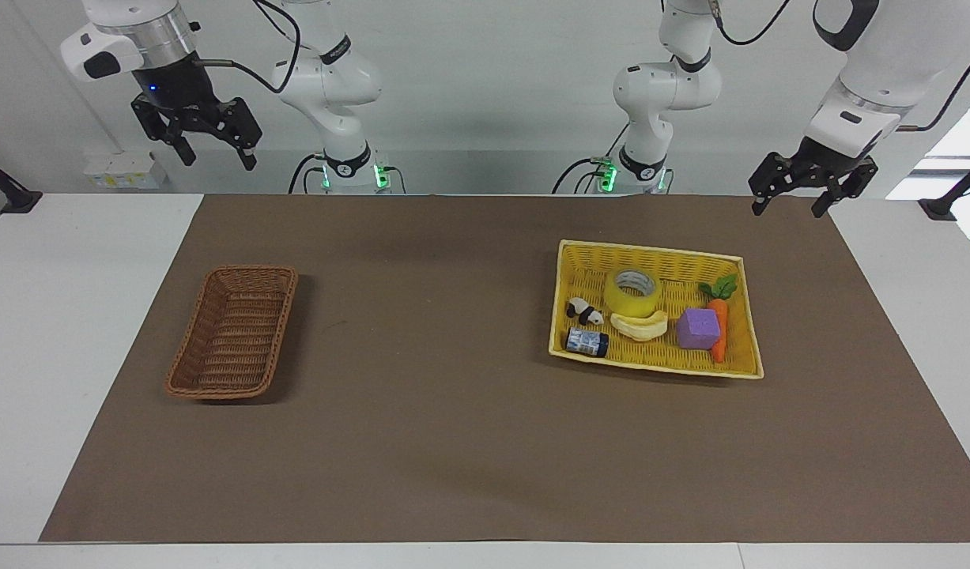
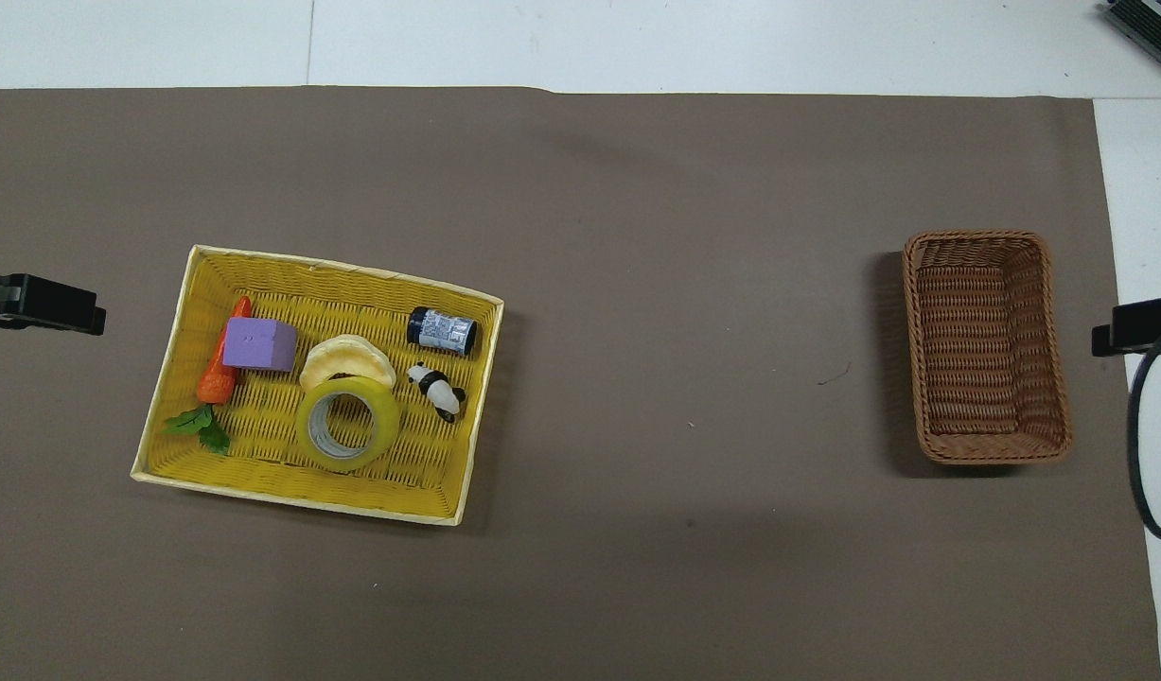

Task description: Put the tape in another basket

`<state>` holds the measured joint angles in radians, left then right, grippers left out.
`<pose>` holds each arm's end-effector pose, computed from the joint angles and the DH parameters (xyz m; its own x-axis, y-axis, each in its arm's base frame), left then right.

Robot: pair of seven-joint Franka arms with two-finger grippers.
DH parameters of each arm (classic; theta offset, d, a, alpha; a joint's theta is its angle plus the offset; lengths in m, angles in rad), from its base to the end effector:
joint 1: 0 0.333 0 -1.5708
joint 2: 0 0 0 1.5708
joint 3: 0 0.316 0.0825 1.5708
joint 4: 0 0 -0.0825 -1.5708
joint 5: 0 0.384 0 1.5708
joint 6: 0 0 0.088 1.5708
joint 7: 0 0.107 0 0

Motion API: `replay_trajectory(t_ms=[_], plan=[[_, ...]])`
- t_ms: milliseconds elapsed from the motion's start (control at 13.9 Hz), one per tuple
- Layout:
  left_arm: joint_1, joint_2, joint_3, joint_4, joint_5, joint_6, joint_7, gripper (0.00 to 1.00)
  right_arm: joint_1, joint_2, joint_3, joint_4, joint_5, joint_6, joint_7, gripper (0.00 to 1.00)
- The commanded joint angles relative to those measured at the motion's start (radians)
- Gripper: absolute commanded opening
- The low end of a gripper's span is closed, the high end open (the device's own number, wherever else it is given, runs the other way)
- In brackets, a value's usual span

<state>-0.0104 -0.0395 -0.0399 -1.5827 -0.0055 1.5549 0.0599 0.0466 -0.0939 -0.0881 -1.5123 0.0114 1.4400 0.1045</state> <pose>0.5401 -0.0282 0.6391 0.9939 -0.1100 0.0119 -0.1101 -0.9939 0.0032 0.5095 -0.0226 0.6899 0.9894 -0.1438 0.0191 -0.1434 -0.9894 -0.0216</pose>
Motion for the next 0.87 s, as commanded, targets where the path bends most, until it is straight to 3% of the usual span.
replay_trajectory(t_ms=[0,794], plan=[[-0.011,-0.017,-0.001,0.003,-0.010,-0.022,-0.003,1.00,-0.007,-0.004,0.001,-0.003,-0.005,-0.004,-0.028,1.00],[0.001,-0.033,-0.002,-0.016,-0.011,-0.042,-0.009,1.00,-0.007,-0.003,0.002,-0.003,-0.005,-0.003,-0.028,1.00]])
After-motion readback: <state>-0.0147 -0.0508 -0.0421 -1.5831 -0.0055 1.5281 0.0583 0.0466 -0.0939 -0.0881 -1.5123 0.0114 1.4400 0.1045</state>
